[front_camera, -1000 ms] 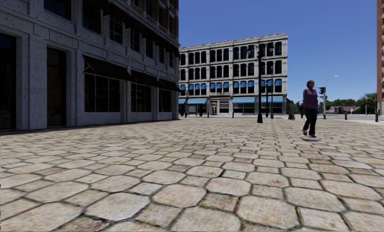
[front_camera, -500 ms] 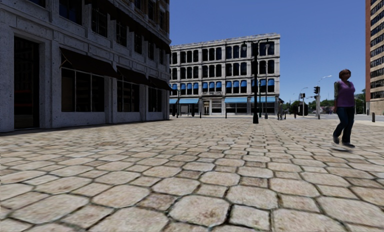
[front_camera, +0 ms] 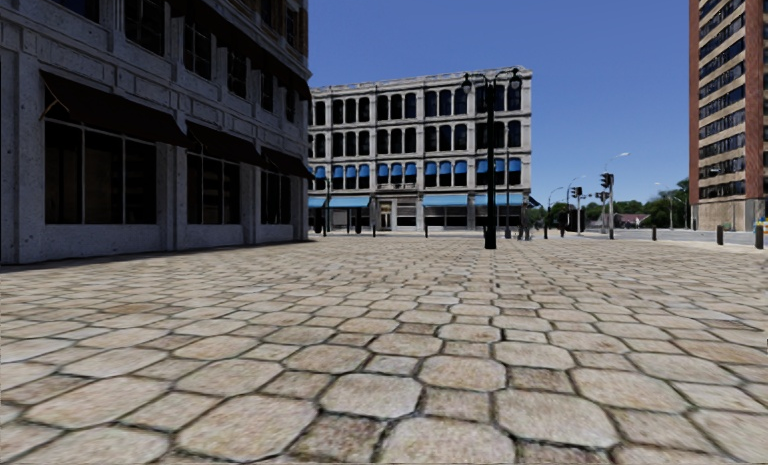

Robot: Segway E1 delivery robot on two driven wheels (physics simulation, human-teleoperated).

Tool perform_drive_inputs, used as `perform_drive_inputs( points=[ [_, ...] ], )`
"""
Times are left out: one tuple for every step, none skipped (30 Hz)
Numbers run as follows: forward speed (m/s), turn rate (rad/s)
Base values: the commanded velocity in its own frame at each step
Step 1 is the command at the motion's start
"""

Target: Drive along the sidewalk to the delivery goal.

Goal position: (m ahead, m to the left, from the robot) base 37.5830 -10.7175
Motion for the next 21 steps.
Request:
perform_drive_inputs(
  points=[
    [2.0, -0.5],
    [2.0, -0.5],
    [2.0, -0.5],
    [2.0, -0.5],
    [2.0, -0.5],
    [2.0, -0.5],
    [2.0, -0.5],
    [2.0, -0.5],
    [2.0, -0.5],
    [2.0, -0.5],
    [2.0, -0.5],
    [2.0, -0.5],
    [2.0, -0.5],
    [2.0, -0.5],
    [2.0, -0.5],
    [2.0, -0.5],
    [2.0, -0.5],
    [2.0, -0.5],
    [2.0, -0.5],
    [2.0, -0.5],
    [2.0, -0.5]
  ],
)
